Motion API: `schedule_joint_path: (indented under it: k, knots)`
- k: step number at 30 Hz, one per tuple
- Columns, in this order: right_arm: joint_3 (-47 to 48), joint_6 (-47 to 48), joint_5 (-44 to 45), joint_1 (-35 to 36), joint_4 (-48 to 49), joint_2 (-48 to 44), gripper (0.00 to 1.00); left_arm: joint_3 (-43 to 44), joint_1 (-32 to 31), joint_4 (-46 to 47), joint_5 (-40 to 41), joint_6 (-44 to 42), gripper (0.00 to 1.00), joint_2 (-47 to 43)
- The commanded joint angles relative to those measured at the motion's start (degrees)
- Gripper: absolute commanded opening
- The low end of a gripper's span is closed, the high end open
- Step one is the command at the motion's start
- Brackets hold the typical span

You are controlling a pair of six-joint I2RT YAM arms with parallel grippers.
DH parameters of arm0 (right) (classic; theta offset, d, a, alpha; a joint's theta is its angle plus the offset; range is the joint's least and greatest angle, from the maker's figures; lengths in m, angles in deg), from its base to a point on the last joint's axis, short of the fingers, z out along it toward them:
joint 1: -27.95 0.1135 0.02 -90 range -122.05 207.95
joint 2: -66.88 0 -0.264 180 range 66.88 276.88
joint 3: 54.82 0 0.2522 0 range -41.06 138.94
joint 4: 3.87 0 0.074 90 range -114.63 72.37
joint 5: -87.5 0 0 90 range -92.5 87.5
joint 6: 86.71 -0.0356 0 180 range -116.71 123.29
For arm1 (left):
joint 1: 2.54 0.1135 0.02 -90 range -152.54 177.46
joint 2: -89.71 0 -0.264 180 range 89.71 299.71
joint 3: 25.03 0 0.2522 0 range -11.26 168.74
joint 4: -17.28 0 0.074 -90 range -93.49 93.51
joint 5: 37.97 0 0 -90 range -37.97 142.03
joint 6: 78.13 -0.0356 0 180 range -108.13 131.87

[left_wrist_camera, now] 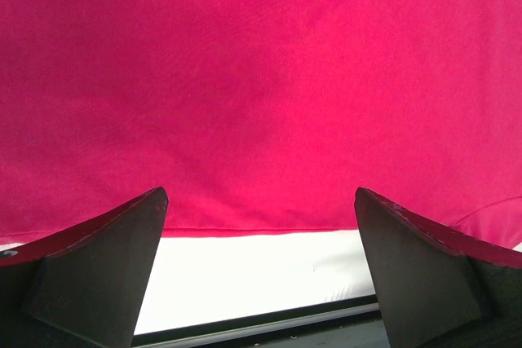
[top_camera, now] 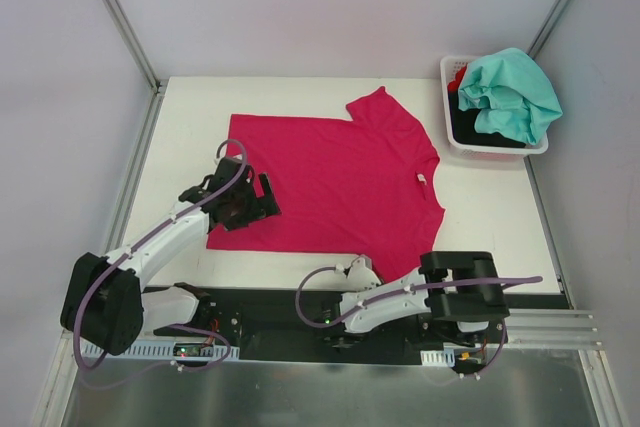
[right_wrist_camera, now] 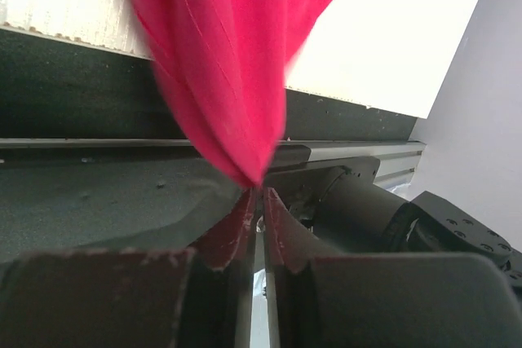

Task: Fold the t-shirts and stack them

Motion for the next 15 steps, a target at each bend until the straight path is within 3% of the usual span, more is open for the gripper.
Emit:
schedule_joint_path:
  k: [1,6,15]
  knots:
    - [0.9,-2.3,-1.7,0.5,-18.3,1.3,0.19,-0.7,-0.6,0.6,-0.7,-0.9,0.99,-2.3]
    - [4.0,-0.8,-1.0,0.5,-18.2,3.0,0.41,-0.7,-0.6,0.6,-0.9,-1.0,0.99,-2.7]
    - [16.3,1.8,6.5,-3.8,-19.7,-2.1,0.48,-1.0,-0.6,0.6,-1.1,-1.4,0.99,-3.3]
